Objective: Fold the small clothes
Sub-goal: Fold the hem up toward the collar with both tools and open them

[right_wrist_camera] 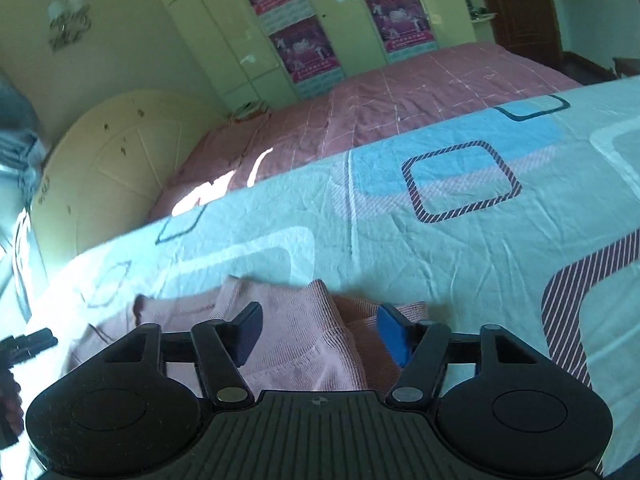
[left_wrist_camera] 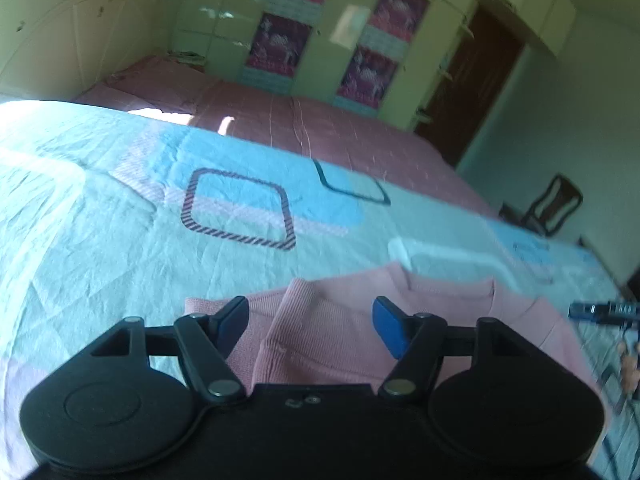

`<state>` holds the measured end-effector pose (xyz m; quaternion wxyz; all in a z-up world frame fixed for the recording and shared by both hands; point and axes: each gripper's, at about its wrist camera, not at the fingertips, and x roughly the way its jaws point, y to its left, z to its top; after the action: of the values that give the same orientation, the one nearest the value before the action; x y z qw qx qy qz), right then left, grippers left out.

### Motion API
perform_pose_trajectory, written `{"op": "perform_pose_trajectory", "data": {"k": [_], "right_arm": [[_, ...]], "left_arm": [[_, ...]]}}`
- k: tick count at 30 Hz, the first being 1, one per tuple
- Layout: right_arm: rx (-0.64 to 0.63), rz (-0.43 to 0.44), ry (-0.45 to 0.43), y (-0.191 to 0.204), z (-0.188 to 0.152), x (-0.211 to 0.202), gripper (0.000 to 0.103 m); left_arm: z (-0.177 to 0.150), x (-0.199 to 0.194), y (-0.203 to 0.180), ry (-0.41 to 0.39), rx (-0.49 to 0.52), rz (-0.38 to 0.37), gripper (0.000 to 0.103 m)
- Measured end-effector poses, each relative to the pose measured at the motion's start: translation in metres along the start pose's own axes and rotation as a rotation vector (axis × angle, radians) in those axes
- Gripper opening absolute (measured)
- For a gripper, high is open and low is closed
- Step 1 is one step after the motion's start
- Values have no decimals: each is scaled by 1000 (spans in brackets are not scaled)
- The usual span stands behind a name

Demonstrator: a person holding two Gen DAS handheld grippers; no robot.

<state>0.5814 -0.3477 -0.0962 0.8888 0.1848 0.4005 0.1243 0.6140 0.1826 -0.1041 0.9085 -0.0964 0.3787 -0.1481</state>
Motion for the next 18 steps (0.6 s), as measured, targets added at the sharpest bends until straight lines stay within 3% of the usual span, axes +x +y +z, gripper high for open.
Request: {"op": "perform_pose_trajectory", "data": {"k": [3, 5, 6, 7, 8, 9, 11, 13, 14, 16, 18], "right_arm": [[-71, -27, 52, 7, -6, 22, 50], [-137, -67, 89, 10, -11, 34, 47], [-177, -81, 99, 11, -12, 42, 39], [-209, -74, 96, 13, -13, 44, 32], [-235, -69, 95, 17, -15, 44, 14], [-259, -71, 94, 20, -16, 44, 10], [-310, -71, 80, 25, -20, 40, 9], [-272, -70, -44, 22, -18, 19, 8], [-205, -62, -101, 14, -16, 9, 8], [-144, -109, -102, 3, -13, 16, 8], [-137, -115, -83, 4, -13, 28, 8]], "left_arm": [[-1, 21, -8, 112, 119, 42, 57], [-4, 30, -10, 144, 152, 44, 56], [-5, 31, -13, 145, 170, 46, 53], [-6, 32, -17, 142, 193, 47, 39], [-7, 32, -18, 143, 201, 35, 32], [-9, 30, -21, 131, 213, 34, 13], [-11, 20, -25, 36, 229, 47, 8], [-12, 0, -17, -115, 133, 40, 7], [-10, -3, -9, -135, 63, 53, 7], [-8, 8, 4, -114, -28, 59, 8], [-4, 22, 0, -96, -28, 83, 7]]}}
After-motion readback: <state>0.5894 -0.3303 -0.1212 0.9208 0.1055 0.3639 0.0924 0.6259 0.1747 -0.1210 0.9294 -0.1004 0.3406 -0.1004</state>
